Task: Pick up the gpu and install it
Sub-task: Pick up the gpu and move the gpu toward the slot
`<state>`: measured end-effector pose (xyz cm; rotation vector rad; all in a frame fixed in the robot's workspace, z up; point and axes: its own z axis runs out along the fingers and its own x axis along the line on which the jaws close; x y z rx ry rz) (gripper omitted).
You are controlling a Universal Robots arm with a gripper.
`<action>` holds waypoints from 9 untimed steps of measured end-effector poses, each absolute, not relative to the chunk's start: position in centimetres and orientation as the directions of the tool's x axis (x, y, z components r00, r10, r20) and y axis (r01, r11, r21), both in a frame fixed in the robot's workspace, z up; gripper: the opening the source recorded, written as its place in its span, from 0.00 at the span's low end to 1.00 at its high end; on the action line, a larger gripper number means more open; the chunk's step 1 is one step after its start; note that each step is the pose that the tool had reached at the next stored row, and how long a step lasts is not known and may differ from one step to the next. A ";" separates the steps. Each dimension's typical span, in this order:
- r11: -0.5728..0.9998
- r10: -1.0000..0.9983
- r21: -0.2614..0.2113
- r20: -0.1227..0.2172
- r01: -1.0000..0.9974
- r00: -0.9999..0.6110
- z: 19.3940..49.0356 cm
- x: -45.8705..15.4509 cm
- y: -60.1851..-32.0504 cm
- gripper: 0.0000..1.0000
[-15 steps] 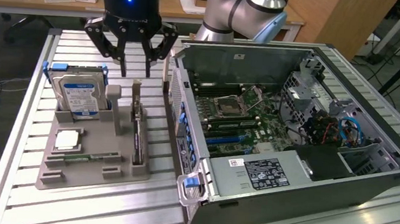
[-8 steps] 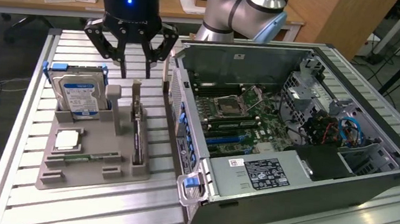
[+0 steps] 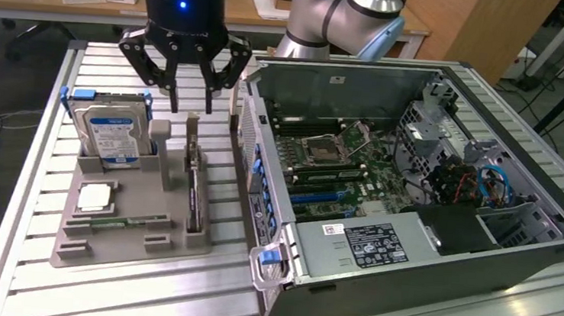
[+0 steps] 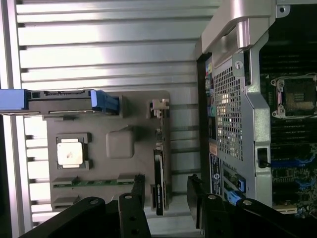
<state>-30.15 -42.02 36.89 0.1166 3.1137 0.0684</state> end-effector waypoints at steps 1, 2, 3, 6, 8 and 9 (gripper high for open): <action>0.996 0.075 0.045 -0.023 0.074 -0.997 36.9 -30.1 -42.1 0.47; 0.996 0.075 0.045 -0.023 0.074 -0.997 36.9 -30.1 -42.1 0.47; 0.996 0.075 0.045 -0.023 0.074 -0.997 36.8 -30.1 -42.1 0.47; 0.996 0.075 0.045 -0.023 0.074 -0.997 36.8 -30.1 -42.2 0.47; 0.996 0.075 0.045 -0.023 0.074 -0.997 36.7 -30.1 -42.3 0.47; 0.996 0.075 0.045 -0.023 0.074 -0.997 36.7 -30.1 -42.3 0.47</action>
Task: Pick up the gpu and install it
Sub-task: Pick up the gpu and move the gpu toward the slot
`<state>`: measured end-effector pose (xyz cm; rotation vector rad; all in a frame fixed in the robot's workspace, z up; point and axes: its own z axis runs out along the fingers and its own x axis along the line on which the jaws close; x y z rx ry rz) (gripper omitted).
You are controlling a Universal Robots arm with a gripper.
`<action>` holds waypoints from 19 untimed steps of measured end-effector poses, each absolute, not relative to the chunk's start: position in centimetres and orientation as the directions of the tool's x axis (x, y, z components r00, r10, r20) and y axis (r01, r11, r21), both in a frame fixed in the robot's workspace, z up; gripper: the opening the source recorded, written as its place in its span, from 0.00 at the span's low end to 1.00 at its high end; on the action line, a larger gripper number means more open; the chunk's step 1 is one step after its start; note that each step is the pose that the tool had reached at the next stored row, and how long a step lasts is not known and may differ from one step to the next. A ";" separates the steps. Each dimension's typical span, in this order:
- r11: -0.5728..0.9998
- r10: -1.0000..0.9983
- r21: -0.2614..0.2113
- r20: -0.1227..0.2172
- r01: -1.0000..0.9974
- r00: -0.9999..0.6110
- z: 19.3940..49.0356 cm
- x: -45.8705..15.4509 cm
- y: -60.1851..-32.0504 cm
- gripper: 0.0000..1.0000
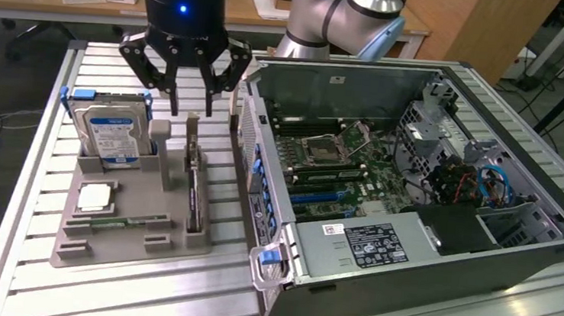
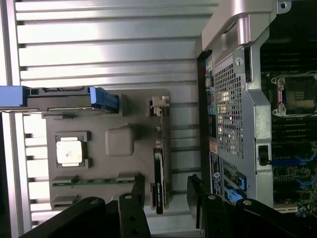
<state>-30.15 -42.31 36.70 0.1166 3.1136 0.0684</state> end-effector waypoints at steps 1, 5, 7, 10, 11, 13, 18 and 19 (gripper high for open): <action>0.996 0.075 0.045 -0.023 0.074 -0.997 36.7 -30.1 -42.3 0.47; 0.996 0.075 0.045 -0.023 0.074 -0.997 36.6 -30.2 -42.4 0.47; 0.996 0.075 0.045 -0.023 0.074 -0.997 36.5 -30.2 -42.5 0.47; 0.996 0.075 0.045 -0.023 0.074 -0.997 36.4 -30.2 -42.5 0.47; 0.996 0.075 0.045 -0.023 0.074 -0.997 36.4 -30.2 -42.5 0.47; 0.996 0.075 0.045 -0.023 0.074 -0.997 36.3 -30.2 -42.6 0.47; 0.996 0.075 0.045 -0.023 0.074 -0.997 36.1 -30.2 -42.7 0.47; 0.996 0.075 0.045 -0.023 0.074 -0.997 36.1 -30.2 -42.7 0.47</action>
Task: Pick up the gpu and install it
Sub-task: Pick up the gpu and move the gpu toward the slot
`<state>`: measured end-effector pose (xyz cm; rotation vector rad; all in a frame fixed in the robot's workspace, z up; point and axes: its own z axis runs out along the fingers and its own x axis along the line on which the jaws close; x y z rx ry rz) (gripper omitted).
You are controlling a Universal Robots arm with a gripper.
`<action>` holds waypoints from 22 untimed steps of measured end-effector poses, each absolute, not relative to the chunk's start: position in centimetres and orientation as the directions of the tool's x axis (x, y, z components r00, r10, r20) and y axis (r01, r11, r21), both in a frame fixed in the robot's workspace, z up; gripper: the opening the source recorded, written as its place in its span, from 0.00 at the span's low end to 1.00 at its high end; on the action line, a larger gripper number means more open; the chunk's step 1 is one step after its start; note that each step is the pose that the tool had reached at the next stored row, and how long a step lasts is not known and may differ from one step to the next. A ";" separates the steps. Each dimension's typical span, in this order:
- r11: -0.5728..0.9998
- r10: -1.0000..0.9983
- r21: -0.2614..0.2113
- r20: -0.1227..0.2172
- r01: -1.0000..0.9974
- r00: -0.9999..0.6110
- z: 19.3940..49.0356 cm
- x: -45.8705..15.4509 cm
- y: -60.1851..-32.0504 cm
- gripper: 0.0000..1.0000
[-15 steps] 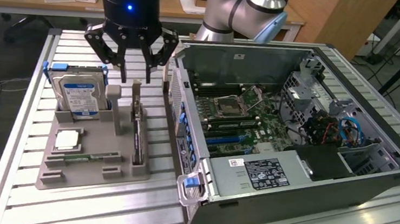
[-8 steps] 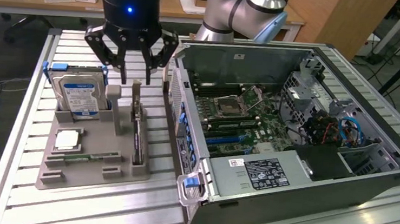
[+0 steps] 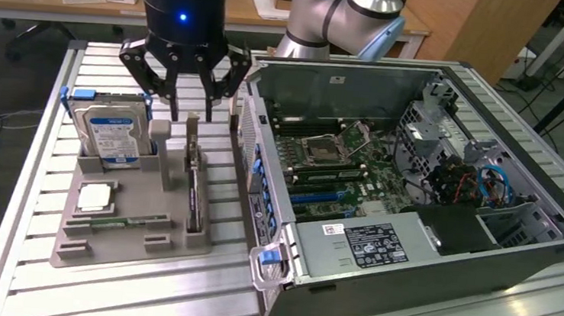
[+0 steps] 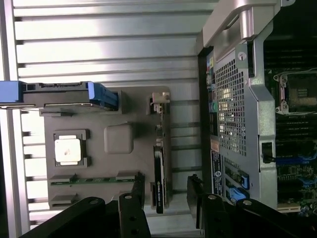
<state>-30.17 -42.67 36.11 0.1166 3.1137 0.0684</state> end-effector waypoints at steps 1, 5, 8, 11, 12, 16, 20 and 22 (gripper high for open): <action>0.996 0.075 0.045 -0.023 0.074 -0.997 36.1 -30.2 -42.7 0.47; 0.996 0.075 0.045 -0.023 0.074 -0.997 33.9 -30.3 -43.0 0.47; 0.996 0.075 0.045 -0.023 0.074 -0.997 33.7 -30.3 -43.1 0.47; 0.996 0.075 0.044 -0.023 0.074 -0.997 33.6 -30.3 -43.3 0.47; 0.996 0.075 0.044 -0.023 0.074 -0.997 33.6 -30.3 -43.3 0.47; 0.997 0.075 0.033 -0.024 0.074 -0.997 33.6 -30.3 -43.4 0.47; 0.997 0.075 0.033 -0.024 0.074 -0.997 33.6 -30.3 -43.4 0.47; 0.997 0.075 0.033 -0.024 0.074 -0.997 33.6 -30.3 -43.4 0.47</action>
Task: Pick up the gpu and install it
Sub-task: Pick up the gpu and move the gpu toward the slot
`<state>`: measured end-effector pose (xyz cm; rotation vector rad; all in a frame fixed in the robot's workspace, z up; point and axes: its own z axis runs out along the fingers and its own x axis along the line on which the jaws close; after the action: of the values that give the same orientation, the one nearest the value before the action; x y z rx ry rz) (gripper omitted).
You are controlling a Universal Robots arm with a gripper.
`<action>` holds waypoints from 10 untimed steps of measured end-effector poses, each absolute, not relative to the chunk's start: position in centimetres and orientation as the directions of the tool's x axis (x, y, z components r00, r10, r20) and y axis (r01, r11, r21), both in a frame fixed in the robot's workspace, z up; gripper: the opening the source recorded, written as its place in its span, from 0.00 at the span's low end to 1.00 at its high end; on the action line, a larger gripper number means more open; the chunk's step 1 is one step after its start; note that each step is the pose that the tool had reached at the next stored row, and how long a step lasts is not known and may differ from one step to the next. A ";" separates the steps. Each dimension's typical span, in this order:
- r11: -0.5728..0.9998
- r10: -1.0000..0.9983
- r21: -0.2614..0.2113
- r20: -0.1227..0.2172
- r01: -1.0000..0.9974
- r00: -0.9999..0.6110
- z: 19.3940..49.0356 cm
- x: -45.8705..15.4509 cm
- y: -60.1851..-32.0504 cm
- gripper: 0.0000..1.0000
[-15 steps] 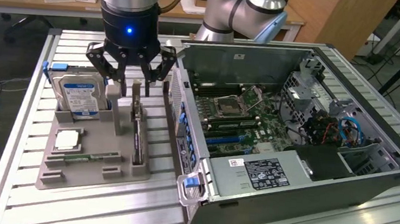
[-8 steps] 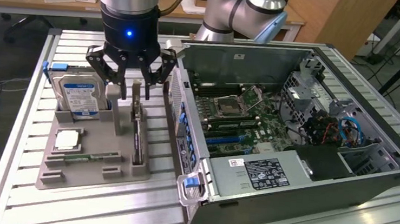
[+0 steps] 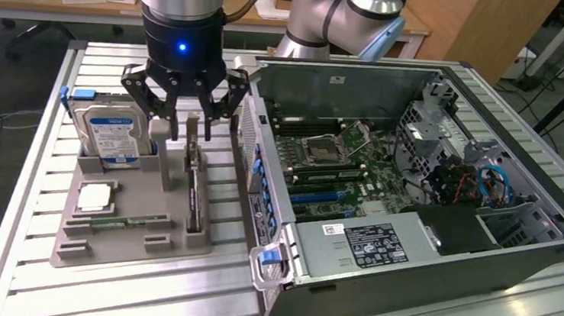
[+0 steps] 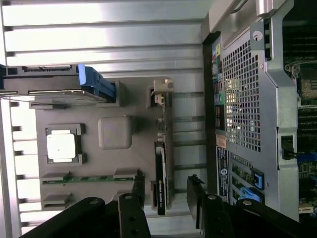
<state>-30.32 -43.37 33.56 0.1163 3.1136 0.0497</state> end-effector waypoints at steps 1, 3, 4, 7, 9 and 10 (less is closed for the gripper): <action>0.997 0.075 0.033 -0.024 0.074 -0.997 33.6 -30.3 -43.4 0.47; 0.997 0.075 0.033 -0.024 0.074 -0.997 33.6 -30.3 -43.4 0.47; 0.997 0.075 0.033 -0.024 0.074 -0.997 33.6 -30.3 -43.4 0.47; 0.997 0.075 0.033 -0.024 0.074 -0.997 33.5 -30.3 -43.4 0.47; 0.997 0.075 0.033 -0.024 0.074 -0.997 33.4 -30.3 -43.4 0.47; 0.997 0.075 0.033 -0.024 0.074 -0.997 33.3 -30.3 -43.4 0.47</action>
<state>-30.32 -43.37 33.28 0.1163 3.1136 0.0498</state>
